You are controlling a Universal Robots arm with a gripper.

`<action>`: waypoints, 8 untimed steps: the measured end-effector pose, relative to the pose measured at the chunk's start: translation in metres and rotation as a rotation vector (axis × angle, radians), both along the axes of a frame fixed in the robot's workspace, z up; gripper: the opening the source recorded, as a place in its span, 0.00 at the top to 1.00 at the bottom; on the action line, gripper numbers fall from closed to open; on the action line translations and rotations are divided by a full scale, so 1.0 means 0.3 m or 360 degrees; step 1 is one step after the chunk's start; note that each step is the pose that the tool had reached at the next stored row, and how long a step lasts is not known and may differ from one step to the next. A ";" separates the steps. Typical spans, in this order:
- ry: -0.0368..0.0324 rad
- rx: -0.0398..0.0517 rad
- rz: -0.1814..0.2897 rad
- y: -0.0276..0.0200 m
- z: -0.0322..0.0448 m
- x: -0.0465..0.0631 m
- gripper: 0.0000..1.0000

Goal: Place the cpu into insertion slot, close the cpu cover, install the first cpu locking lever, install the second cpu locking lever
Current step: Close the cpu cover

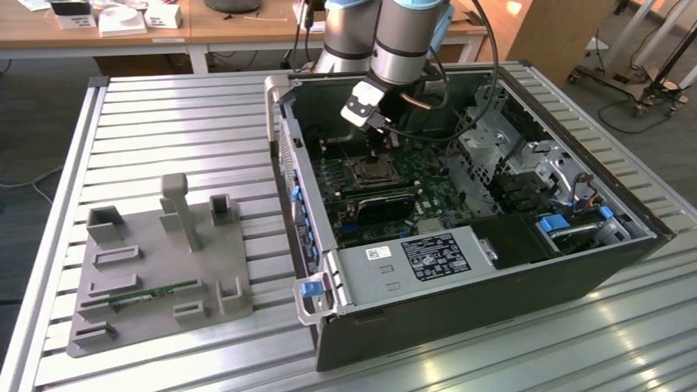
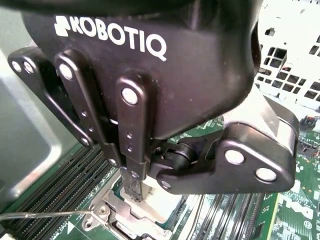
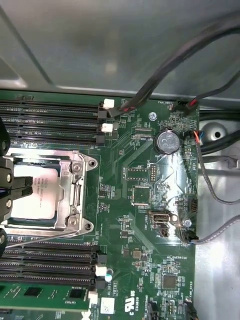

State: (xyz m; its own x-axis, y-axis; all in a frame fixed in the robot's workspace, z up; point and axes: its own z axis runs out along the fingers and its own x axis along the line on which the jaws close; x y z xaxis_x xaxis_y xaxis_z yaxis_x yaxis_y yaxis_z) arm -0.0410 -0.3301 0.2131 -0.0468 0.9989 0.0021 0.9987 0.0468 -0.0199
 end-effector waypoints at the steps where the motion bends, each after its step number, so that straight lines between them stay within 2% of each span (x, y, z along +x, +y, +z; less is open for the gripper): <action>1: -0.0002 0.0000 0.0000 0.000 0.002 0.000 0.90; 3: -0.0006 -0.0004 0.0000 0.000 0.002 0.000 0.90; 6: -0.0011 -0.0028 0.0000 0.000 0.002 0.000 0.90; 8: -0.0014 -0.0034 0.0000 0.000 0.002 0.000 0.90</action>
State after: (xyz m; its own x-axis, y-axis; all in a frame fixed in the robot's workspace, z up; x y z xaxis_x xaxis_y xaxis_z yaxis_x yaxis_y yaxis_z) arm -0.0410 -0.3302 0.2137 -0.0466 0.9987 -0.0198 0.9989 0.0463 -0.0120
